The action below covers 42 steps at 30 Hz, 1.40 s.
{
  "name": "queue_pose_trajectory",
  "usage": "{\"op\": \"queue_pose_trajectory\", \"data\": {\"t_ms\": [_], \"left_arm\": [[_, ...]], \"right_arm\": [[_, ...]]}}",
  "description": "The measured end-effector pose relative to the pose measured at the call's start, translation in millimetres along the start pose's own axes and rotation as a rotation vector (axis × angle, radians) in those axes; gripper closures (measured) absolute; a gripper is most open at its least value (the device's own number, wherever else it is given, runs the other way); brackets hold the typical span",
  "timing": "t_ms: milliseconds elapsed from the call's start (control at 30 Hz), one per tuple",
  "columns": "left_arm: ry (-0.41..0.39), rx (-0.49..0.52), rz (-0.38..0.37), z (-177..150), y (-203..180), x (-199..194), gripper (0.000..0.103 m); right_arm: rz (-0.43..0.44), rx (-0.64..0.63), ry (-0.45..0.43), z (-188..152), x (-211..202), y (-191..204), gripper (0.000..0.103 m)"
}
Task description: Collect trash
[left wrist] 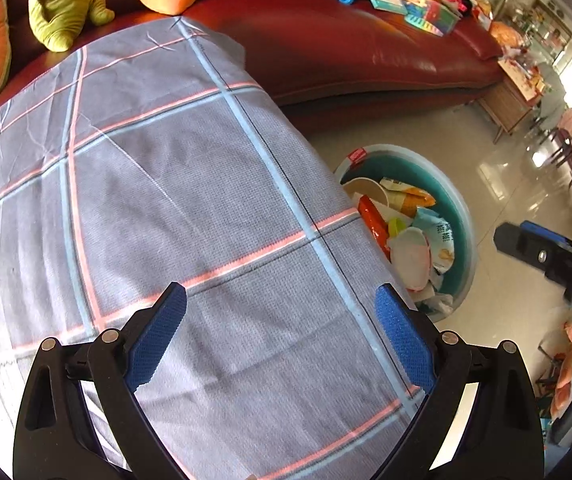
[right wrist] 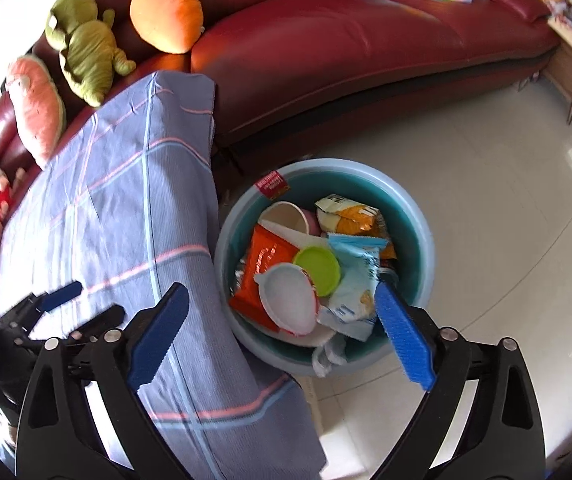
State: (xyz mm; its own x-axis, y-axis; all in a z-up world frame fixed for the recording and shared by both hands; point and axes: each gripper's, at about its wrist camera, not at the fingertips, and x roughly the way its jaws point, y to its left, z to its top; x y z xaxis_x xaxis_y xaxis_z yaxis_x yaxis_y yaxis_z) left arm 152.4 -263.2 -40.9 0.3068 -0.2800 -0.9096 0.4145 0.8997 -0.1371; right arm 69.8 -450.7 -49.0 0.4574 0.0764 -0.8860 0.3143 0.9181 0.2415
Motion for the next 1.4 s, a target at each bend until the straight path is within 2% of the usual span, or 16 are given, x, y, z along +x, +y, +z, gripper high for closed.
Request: {"op": "queue_pose_trajectory", "data": {"t_ms": [433,800,1167,1400], "left_arm": [[-0.081,-0.01,0.003,-26.5,-10.9,-47.8,0.004],[-0.128,0.006,0.04,-52.9,-19.6,-82.7,0.004],[-0.163,0.014,0.051,-69.9,-23.7,-98.6,0.004],[-0.156,0.008,0.046,-72.9,-23.5,-92.8,0.004]], "right_arm": [[-0.042,-0.037,-0.04,-44.5,-50.3,4.3,0.007],[-0.043,-0.056,-0.088,-77.9,-78.5,7.0,0.007],[-0.046,-0.07,-0.12,-89.3,-93.5,12.1,0.007],[-0.058,-0.085,-0.113,-90.7,-88.0,15.9,0.007]]}}
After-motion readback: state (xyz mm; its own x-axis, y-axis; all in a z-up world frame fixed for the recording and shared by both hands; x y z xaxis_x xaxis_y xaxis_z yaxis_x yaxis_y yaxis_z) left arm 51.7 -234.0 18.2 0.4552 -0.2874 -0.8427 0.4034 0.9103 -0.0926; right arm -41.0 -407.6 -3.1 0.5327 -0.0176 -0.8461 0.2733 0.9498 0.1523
